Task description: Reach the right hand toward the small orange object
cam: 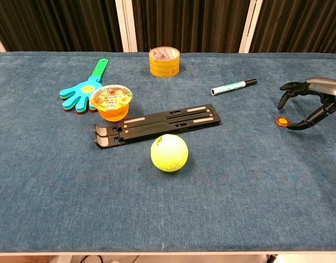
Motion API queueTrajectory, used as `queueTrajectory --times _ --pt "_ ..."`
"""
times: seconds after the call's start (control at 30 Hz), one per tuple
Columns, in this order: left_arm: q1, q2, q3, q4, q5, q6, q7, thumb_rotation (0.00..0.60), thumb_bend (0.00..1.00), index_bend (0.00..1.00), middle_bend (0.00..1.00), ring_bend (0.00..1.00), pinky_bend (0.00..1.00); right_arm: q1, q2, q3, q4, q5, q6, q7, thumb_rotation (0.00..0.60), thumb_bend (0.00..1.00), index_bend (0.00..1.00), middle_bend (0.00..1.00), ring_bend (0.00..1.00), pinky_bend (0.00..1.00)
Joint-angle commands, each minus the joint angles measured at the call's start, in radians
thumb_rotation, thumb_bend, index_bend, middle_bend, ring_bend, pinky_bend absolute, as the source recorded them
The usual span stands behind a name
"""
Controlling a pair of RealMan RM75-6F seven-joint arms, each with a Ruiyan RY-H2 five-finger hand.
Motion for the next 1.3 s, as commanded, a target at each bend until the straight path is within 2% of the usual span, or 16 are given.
queueTrajectory --times 0.03,0.47,0.9,1.17,1.3 --pt "0.0 0.0 -0.002 0.0 -0.004 0.0 -0.002 0.6 0.26 0.19 0.04 0.0 0.1 0.004 -0.01 -0.005 0.018 -0.008 -0.005 0.019 0.6 0.38 0.46 0.08 0.14 0.0" --pt "0.001 0.002 -0.006 -0.003 -0.011 -0.002 -0.009 0.6 0.26 0.19 0.03 0.0 0.1 0.017 -0.016 -0.016 0.031 -0.017 -0.014 0.031 0.6 0.4 0.51 0.08 0.14 0.0" --pt "0.0 0.003 -0.006 -0.005 -0.013 -0.004 -0.011 0.6 0.26 0.19 0.03 0.0 0.1 0.029 -0.013 -0.015 0.023 0.007 -0.036 -0.002 0.6 0.41 0.51 0.08 0.14 0.0" --pt "0.001 0.005 -0.006 -0.008 -0.015 -0.005 -0.017 0.6 0.26 0.19 0.03 0.0 0.1 0.031 -0.006 -0.012 0.014 0.011 -0.033 -0.008 0.6 0.5 0.58 0.08 0.14 0.0" --pt "0.001 0.006 -0.007 -0.01 -0.018 -0.005 -0.017 0.6 0.26 0.19 0.03 0.0 0.1 0.031 0.009 -0.004 -0.003 0.011 -0.02 -0.002 0.6 0.51 0.58 0.08 0.14 0.0"
